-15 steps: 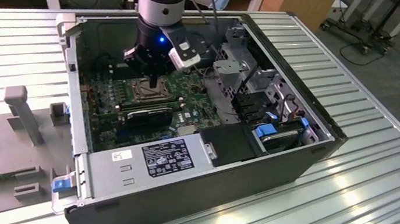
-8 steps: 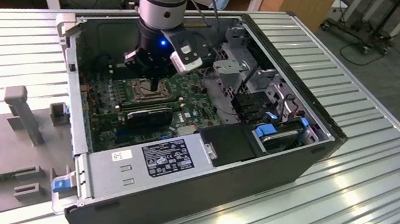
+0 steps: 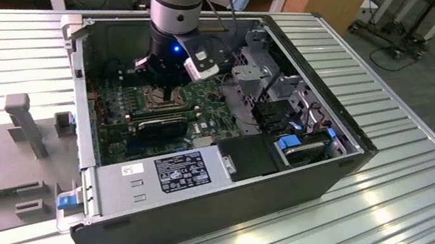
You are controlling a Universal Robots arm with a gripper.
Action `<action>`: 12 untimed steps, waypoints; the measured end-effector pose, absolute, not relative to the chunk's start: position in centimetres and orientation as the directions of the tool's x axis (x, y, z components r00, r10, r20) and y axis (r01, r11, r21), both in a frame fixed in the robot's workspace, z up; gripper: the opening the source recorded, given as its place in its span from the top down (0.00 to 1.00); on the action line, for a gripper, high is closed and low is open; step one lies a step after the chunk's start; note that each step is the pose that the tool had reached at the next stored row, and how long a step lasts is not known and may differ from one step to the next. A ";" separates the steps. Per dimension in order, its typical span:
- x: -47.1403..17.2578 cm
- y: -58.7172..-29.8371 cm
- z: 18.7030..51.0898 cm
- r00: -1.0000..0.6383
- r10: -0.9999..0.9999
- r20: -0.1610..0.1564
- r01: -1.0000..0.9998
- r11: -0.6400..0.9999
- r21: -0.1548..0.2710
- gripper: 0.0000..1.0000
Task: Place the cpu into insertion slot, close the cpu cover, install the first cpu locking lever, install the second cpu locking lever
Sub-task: 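Install the second cpu locking lever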
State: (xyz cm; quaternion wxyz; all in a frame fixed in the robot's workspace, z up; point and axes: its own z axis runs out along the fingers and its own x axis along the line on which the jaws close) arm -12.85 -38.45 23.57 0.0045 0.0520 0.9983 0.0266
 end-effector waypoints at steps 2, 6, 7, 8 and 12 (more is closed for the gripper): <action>-13.0 -38.5 23.4 -0.995 0.104 -0.007 0.104 0.993 0.051 0.89; -13.4 -38.4 22.9 -0.995 0.104 -0.007 0.104 0.994 0.046 0.89; -13.5 -38.4 22.8 -0.995 0.104 -0.007 0.104 0.994 0.045 0.89; -13.6 -38.3 22.7 -0.995 0.104 -0.007 0.104 0.994 0.045 0.89; -14.2 -38.1 22.2 -0.995 0.104 -0.009 0.104 0.994 0.044 0.89</action>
